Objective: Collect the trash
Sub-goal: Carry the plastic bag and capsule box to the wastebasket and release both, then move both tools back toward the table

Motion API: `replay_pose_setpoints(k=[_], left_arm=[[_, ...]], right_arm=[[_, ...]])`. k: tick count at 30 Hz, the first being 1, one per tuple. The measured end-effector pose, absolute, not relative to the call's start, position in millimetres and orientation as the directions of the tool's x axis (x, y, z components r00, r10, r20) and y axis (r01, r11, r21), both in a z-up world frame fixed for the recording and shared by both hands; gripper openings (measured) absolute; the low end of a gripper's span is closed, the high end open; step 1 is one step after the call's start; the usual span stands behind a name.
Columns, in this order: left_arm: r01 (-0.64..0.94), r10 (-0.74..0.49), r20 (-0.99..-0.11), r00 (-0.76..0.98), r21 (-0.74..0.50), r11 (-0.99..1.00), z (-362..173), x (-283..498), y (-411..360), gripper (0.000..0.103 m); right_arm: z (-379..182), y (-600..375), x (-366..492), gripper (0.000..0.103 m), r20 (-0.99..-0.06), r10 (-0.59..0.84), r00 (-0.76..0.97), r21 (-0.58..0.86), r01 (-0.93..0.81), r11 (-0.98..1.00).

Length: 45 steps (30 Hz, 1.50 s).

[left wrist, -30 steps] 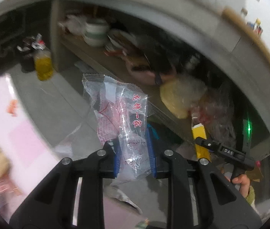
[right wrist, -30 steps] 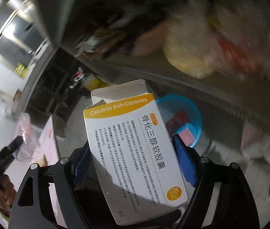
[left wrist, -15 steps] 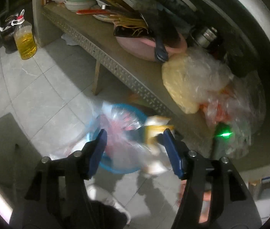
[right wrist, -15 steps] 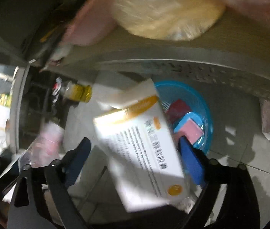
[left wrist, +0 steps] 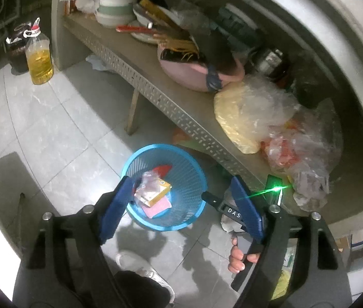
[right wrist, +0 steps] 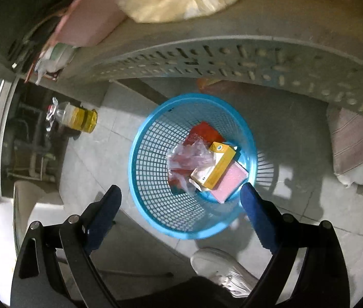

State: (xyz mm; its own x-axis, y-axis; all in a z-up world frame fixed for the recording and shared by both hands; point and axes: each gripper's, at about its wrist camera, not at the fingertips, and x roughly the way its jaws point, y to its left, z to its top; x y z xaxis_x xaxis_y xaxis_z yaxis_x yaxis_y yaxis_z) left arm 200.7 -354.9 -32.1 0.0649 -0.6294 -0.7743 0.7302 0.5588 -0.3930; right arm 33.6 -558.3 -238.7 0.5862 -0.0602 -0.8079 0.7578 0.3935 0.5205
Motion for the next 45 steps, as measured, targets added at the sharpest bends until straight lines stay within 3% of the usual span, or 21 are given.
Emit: replay_pose_setpoints(k=[7,14,28,36,45], left_arm=[[0.744,-0.699,-0.712,0.065,-0.432,0.51,-12,181,-305,0.09],[0.741,-0.68,-0.722,0.127,-0.387,0.549,-4,168,-247,0.093],[0.678,-0.704,-0.632,0.326,-0.363,0.64,30,145,-137,0.094],[0.614,-0.753,-0.551,0.36,-0.468,0.636,31,142,-93,0.094],[0.568,-0.764,-0.523,0.378,-0.521,0.637,24,137,-54,0.094]], right_arm=[[-187,-516,30,0.091,-0.806,-0.118,0.58,0.432,0.713,0.553],[-122,-469,36,0.092,-0.788,-0.173,0.59,0.321,0.634,0.703],[-24,-373,59,0.096,-0.705,-0.278,0.652,0.103,0.482,0.87],[6,-323,69,0.096,-0.646,-0.342,0.683,-0.029,0.425,0.905],[31,-284,68,0.096,-0.582,-0.32,0.747,-0.048,0.361,0.931]])
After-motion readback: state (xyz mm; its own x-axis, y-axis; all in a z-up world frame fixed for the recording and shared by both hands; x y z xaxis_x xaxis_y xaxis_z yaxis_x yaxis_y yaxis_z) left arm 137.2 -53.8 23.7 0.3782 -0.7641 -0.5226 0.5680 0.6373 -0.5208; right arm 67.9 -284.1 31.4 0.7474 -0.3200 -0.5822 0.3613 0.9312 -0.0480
